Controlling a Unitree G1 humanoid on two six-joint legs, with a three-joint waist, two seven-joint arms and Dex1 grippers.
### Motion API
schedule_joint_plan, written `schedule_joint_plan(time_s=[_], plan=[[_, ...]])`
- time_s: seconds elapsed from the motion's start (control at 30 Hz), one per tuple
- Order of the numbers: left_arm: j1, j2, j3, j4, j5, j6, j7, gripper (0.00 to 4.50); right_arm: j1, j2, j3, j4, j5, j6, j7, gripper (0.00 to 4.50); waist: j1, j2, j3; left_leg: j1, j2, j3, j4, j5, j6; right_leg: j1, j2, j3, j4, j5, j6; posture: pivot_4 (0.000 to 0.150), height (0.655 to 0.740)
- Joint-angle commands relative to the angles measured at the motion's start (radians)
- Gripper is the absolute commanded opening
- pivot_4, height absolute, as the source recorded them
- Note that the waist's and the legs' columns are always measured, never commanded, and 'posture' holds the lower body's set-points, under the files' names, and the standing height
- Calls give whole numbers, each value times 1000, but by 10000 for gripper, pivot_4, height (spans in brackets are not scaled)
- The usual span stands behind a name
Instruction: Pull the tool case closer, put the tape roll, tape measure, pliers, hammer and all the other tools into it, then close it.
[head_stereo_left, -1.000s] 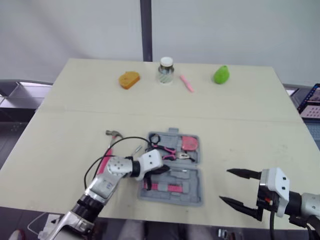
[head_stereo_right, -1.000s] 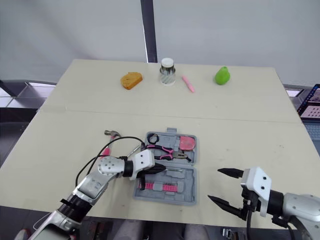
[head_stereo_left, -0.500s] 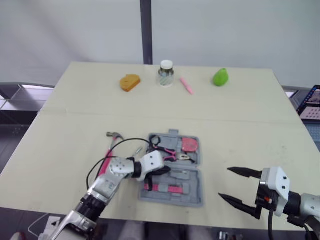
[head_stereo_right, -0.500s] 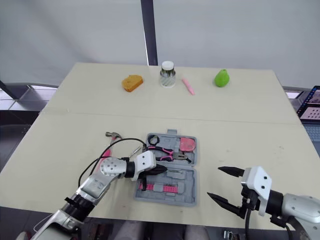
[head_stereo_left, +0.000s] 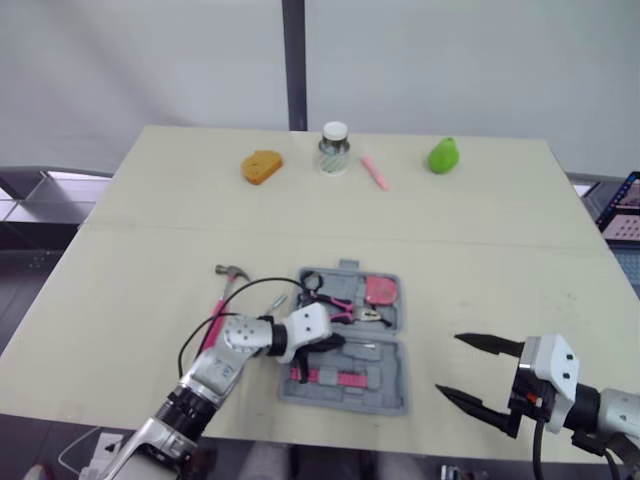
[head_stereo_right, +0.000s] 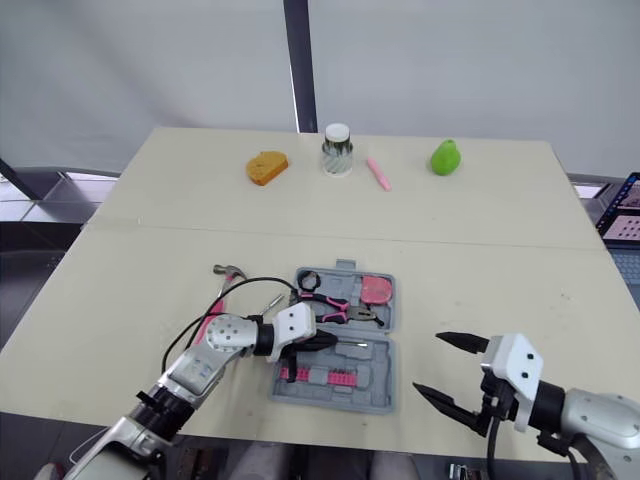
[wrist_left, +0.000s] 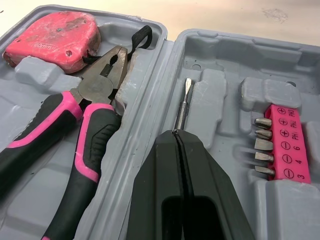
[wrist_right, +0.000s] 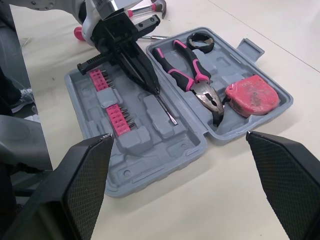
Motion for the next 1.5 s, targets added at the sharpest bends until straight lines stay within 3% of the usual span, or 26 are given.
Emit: schedule_joint_plan(time_s=[0.03,0.5,0.63,0.87,1.3,1.4,1.5], plan=[[47,10,-24,44,23,69,-17,570,-7,9,-5,-24,4,-21,-10,45000,-1,0,0,0,0,0,0,0,0,0,0,0,0,0,0,1500,7159],[91,32,359,-439,-385,406,14,570,-43,14,19,-2,-5,-20,-2,45000,-9,-3,8,-2,1,-2,-4,1,-3,-2,0,-2,-2,0,0,1500,7159],[123,75,524,-506,-489,401,16,570,-81,-8,23,7,19,13,4,45000,-14,-4,9,-2,1,-2,-5,2,-3,-2,0,-2,-3,0,0,1500,7159],[293,165,712,-519,-496,242,-11,570,-126,-37,39,41,23,36,24,45000,-25,-6,12,-1,1,-2,-12,3,-4,-2,1,-3,-8,0,0,1500,7159],[833,120,973,-480,-497,-1,-41,570,-37,-14,60,84,-1,-7,43,45000,-25,-12,16,-3,1,-1,-12,-4,-3,-2,-2,-3,-15,-1,-2,1500,7159],[897,98,990,-485,-501,-31,-44,7450,-25,-16,59,87,3,-1,42,45000,-23,-12,17,-3,1,-1,-12,-7,-2,-2,-3,-3,-16,-2,-4,1500,7159],[936,81,988,-509,-505,-44,-37,22545,-15,-15,56,92,2,-7,43,45000,-24,-12,17,-4,1,-1,-12,-10,0,-3,-4,-3,-16,-9,-18,1500,7159]])
